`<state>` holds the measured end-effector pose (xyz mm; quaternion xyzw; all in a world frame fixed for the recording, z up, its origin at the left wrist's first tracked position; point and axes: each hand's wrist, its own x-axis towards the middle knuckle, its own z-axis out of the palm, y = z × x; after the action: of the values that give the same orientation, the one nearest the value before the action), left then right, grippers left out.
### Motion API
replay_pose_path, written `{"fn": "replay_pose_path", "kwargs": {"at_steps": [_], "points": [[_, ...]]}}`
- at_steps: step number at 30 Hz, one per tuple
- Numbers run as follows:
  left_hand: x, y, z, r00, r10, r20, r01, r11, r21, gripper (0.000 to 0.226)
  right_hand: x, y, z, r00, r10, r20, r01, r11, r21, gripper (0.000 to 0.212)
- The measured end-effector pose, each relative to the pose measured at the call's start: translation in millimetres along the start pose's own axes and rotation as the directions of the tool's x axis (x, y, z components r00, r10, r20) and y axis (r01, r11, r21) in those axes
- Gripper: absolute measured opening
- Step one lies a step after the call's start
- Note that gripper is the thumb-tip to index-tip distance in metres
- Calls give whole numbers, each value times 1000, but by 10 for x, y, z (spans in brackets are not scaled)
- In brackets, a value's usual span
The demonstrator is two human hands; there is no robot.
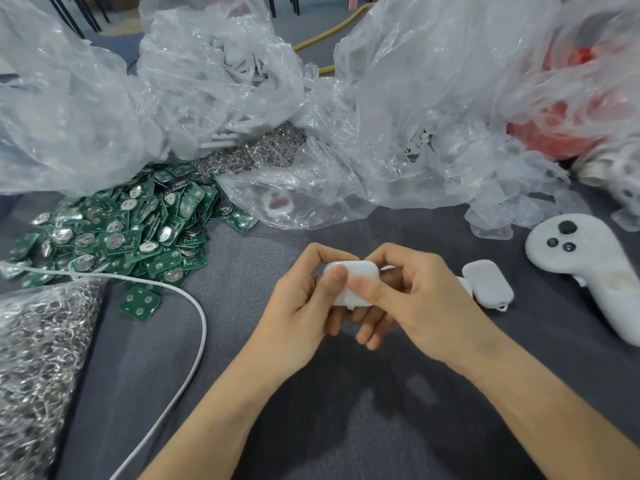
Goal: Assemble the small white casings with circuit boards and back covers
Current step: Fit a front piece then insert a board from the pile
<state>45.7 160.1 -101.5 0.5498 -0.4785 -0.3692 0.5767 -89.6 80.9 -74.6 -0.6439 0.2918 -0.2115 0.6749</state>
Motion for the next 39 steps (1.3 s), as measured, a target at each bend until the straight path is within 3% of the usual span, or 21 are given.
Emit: {"fn": "replay_pose_path", "kwargs": {"at_steps": [6,9,16,20,22,24,27,29,31,32,35,39], "points": [[-6,-18,7,999,8,-47,-11,997,-73,19,-1,54,31,993,-107,-40,104,992,-78,13],[19,-35,1,998,-31,-46,26,995,-101,28,-8,29,16,984,-164,-72,155,982,-110,21],[14,6,-41,998,-11,69,16,997,-79,42,2,3,8,986,-138,-93,140,990,11,26],[13,4,-62,1000,-2,30,3,1000,-28,46,-3,-1,11,992,-103,-77,103,995,-4,31],[10,-11,-58,999,42,-16,-41,998,47,40,4,-1,25,991,-85,-107,88,996,24,33],[11,-45,-52,989,128,-70,-109,967,228,33,13,9,37,988,-53,-142,66,994,91,36],[25,-92,-73,929,361,-85,-236,753,615,23,11,11,70,987,-19,-161,53,977,208,45],[19,-86,-63,890,449,-75,-284,677,679,27,7,24,76,983,-36,-180,79,968,239,39],[7,-83,-33,881,466,-87,-318,717,621,34,9,28,55,974,-86,-208,121,979,164,22],[2,-70,-13,893,438,-106,-311,769,559,35,11,28,35,969,-112,-219,138,985,106,24],[-1,-32,37,952,234,-195,-176,945,276,35,12,5,-8,963,-161,-217,160,987,-24,26],[10,-6,43,983,50,-178,-42,998,45,22,0,5,10,968,-186,-169,167,978,-123,20]]}}
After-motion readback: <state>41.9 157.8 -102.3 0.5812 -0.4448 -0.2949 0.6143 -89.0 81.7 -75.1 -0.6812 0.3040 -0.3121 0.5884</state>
